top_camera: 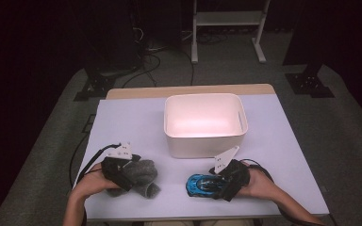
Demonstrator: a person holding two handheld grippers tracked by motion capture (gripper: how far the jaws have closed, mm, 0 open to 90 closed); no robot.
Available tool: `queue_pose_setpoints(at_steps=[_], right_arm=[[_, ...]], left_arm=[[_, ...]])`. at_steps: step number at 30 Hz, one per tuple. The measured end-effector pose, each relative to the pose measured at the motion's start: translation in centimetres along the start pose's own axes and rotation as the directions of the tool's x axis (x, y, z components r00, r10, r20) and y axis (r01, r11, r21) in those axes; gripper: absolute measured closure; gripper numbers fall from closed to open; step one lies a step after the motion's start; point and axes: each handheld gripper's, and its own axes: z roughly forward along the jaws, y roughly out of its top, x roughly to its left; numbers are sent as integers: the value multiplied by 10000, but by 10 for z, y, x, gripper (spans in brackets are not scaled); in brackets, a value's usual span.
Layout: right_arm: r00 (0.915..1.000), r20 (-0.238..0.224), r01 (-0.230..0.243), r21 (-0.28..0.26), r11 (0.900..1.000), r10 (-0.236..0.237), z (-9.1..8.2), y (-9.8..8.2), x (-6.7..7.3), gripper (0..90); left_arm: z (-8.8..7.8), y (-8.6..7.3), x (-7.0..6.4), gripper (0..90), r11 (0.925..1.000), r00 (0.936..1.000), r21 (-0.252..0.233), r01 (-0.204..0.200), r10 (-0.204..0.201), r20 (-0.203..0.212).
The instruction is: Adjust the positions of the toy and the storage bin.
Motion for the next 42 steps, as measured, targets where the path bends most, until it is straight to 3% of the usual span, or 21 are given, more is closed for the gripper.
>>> queue_pose_setpoints(at_steps=[14, 42], right_arm=[[9994, 307, 145, 227, 9996, -152, 12, -5, 2, 129], [9951, 946, 303, -297, 9991, -274, 18, -15, 6, 142]], left_arm=[[0, 0, 0, 63, 10000, 10000, -1, -33, 33, 82], [1, -1, -1, 63, 10000, 9998, 28, -78, 77, 207]])
